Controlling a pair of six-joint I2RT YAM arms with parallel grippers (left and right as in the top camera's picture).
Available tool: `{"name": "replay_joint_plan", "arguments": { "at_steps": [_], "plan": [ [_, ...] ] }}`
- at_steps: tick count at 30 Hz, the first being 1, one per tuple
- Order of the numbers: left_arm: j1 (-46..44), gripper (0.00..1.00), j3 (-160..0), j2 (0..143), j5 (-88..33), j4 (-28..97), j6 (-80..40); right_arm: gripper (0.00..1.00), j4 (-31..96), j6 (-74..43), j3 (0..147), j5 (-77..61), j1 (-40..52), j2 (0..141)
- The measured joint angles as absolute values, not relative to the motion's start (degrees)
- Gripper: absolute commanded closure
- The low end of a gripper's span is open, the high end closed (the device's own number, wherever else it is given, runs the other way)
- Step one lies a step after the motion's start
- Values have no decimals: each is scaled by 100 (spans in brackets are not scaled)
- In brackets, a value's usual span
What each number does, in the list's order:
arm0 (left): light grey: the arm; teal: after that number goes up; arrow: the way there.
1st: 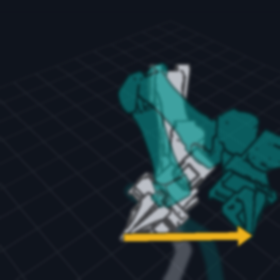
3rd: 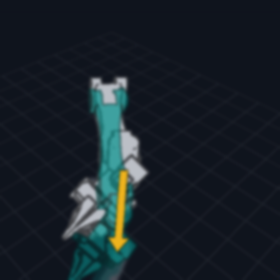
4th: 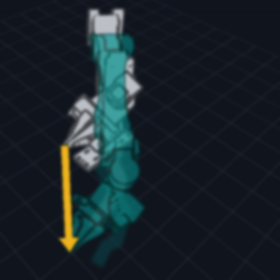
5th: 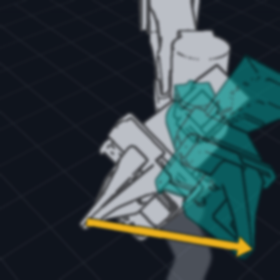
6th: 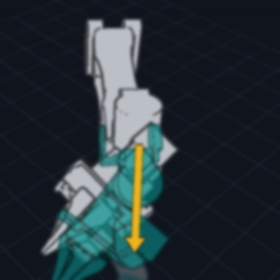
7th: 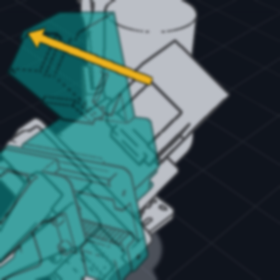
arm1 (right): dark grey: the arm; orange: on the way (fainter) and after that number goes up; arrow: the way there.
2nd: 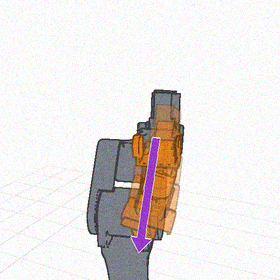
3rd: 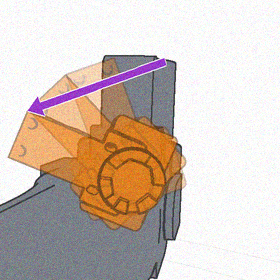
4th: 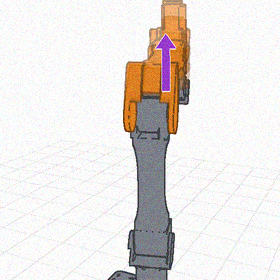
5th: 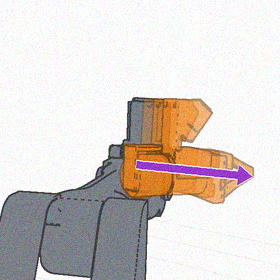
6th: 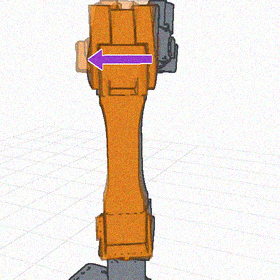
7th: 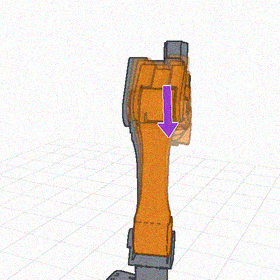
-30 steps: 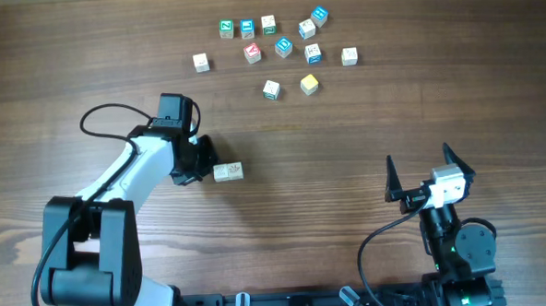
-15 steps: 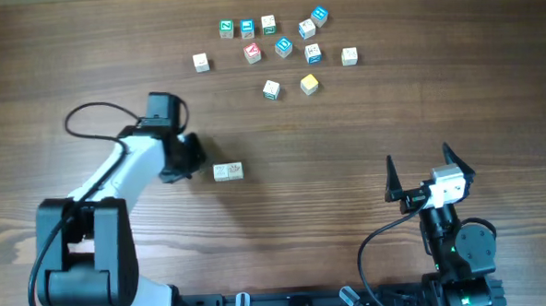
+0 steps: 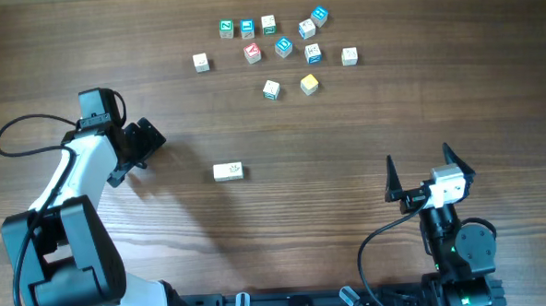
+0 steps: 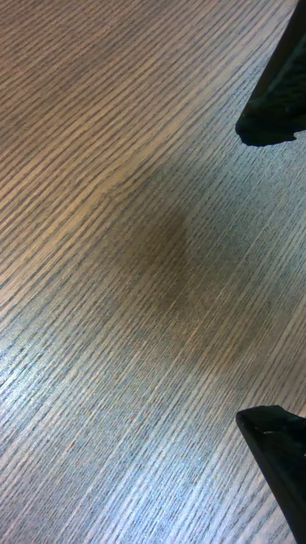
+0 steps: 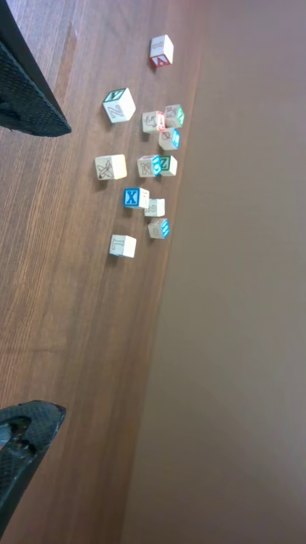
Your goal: Form a horizontal line
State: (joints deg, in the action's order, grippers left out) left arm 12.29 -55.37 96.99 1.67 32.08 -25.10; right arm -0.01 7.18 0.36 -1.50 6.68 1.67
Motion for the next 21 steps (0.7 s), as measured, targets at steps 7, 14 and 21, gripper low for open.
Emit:
{"name": "replay_joint_plan", "arguments": {
  "at_steps": [7,14,21],
  "plan": [
    [1229,0,-5537,9699,167,3208,-2510,0,-1,718,36,-150,668,167],
    [1229,0,-5537,9699,167,3212,-2510,0,-1813,908,78,-1127,655,189],
    [1229,0,-5544,9719,167,3208,-2510,0,-172,-19,2956,-1415,655,1769]
  ]
}}
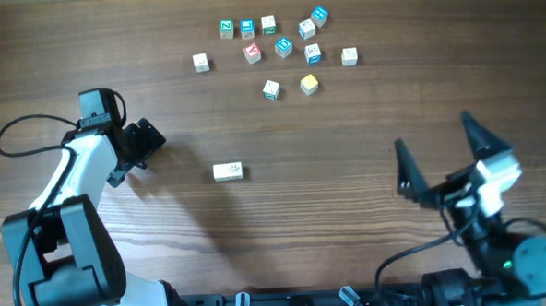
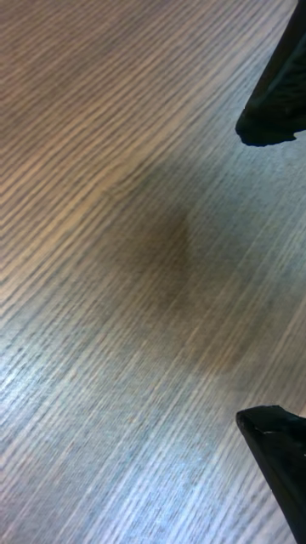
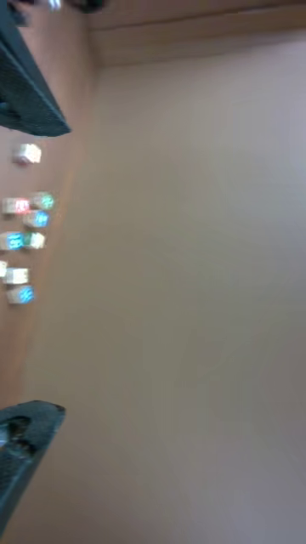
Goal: Form a horizontal line
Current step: 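Swing the right arm up and reach toward the block cluster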
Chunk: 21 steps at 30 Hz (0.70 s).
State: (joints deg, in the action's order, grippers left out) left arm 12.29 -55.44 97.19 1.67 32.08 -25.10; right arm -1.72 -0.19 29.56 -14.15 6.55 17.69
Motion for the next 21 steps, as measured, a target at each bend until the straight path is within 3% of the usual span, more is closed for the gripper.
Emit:
{"name": "replay_joint_plan", "arguments": {
  "at_steps": [3,11,14,19,20,21],
  "plan": [
    [1229,0,-5551,9727,165,3214,-2510,0,888,-75,4532,-1586,652,3114],
    [1229,0,-5557,9730,165,3210,-2510,0,5175,-244,9942,-2058,652,7592],
    [1229,0,-5557,9730,165,3210,-2510,0,5937,-550,10715,-2554,648,8696],
    [1229,0,-5557,9730,167,3208,-2510,0,5924,-812,10790,-3197,648,9760],
    [1229,0,-5557,9730,167,3210,-2510,10,5826,-836,10787,-3216,648,10090],
    [1229,0,-5557,9730,165,3212,-2510,46,5548,-860,10790,-3234,648,10224]
  ]
}}
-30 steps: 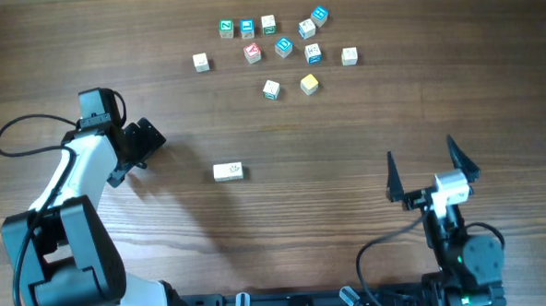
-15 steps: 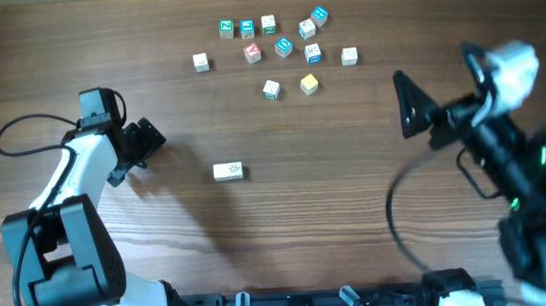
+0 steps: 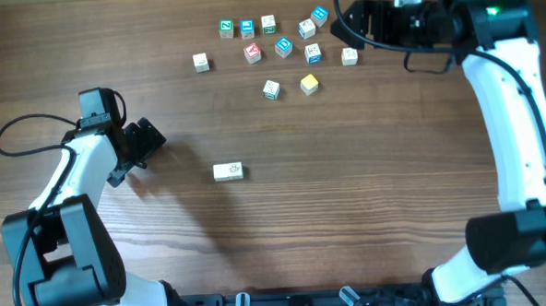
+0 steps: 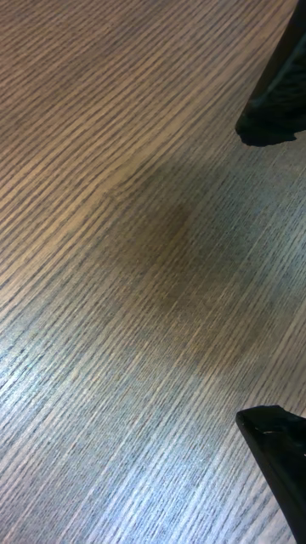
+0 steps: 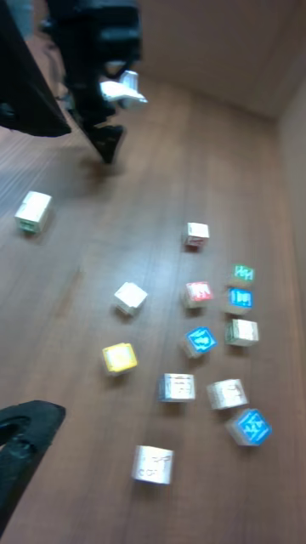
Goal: Form a horizontal line
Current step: 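Swing the right arm up and reach toward the block cluster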
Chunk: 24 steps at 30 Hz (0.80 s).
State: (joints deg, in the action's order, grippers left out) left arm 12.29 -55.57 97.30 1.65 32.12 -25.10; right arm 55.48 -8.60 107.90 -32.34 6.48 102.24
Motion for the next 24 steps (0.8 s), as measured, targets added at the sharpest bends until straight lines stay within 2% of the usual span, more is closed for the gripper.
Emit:
{"name": "replay_joint_plan", "arguments": {
  "at_steps": [3,5,6,8,9,12,16,17,18,21,22,23,24],
  "plan": [
    [1229,0,-5557,9730,165,3208,-2508,77,5048,-1315,10798,-3295,714,10680],
    [1229,0,-5557,9730,167,3210,-2510,75,5054,-1455,10807,-3065,904,10945],
    [1229,0,-5557,9730,167,3210,-2510,68,5183,-1431,10816,-2749,1096,11131],
    [1229,0,-5557,9730,167,3210,-2508,30,5354,-1396,10820,-2215,1426,11487],
    [1229,0,-5557,9730,167,3210,-2508,21,5393,-1382,10820,-2027,1551,11651],
    [1229,0,-5557,9730,167,3210,-2510,10,5369,-1509,10820,-1629,1796,12079],
    [1229,0,-5557,9730,167,3210,-2508,14,5349,-2515,10822,-930,1911,12667],
    [1229,0,-5557,9730,167,3210,-2510,10,5328,-2842,10820,-799,1916,12849],
    [1229,0,-5557,9730,167,3210,-2510,0,5306,-3055,10820,-716,1927,12947],
    [1229,0,-5557,9730,167,3210,-2510,1,5024,-3492,10820,-556,1975,13200],
    [1229,0,-5557,9730,167,3210,-2508,23,4917,-3581,10820,-550,2001,13222],
    [1229,0,-5557,9730,167,3212,-2510,35,4845,-3621,10820,-552,2012,13225],
    [1229,0,-5557,9730,167,3210,-2508,36,4831,-3662,10822,-550,2023,13225]
  ]
}}
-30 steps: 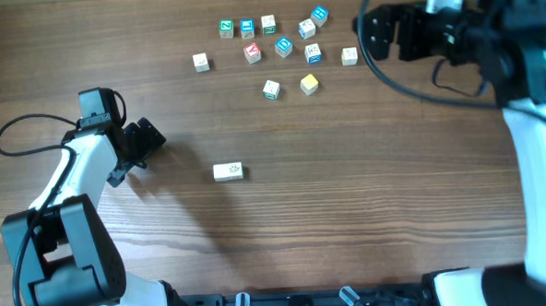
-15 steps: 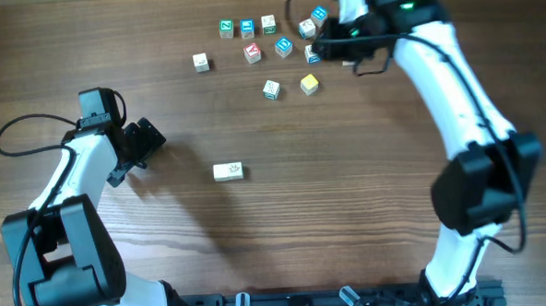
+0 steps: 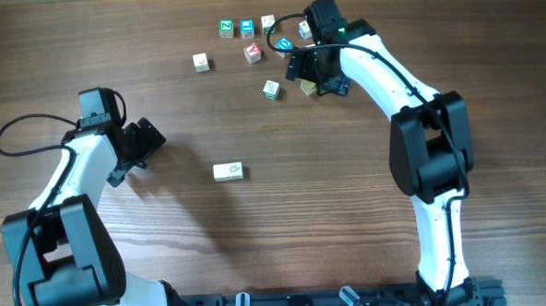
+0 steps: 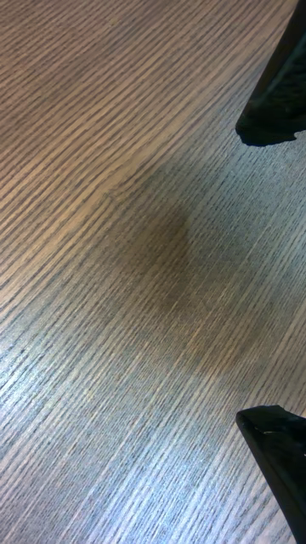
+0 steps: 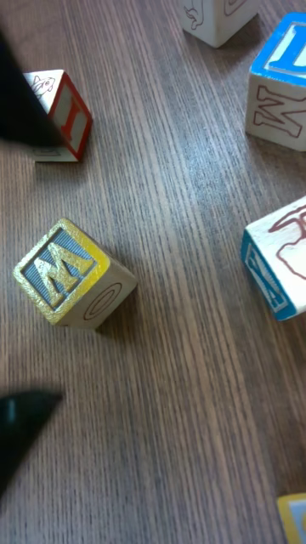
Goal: Form a horizontal line
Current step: 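Swing the right arm up and reach toward the block cluster, then lower the right gripper and grasp the yellow 'W' block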
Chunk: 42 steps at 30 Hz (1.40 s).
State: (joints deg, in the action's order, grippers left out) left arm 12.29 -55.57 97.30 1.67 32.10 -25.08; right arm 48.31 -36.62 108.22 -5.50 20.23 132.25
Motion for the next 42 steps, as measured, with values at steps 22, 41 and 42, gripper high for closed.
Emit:
{"name": "replay_joint_plan", "arguments": {
  "at_steps": [22,41,42],
  "plan": [
    [1229,0,-5557,9730,167,3210,-2508,65,4727,-3721,10586,803,2355,13233],
    [1229,0,-5557,9730,167,3210,-2510,61,4600,-3011,10582,1079,2344,13235],
    [1229,0,-5557,9730,167,3210,-2508,64,4602,-3009,10582,1079,2344,13235]
  ]
}}
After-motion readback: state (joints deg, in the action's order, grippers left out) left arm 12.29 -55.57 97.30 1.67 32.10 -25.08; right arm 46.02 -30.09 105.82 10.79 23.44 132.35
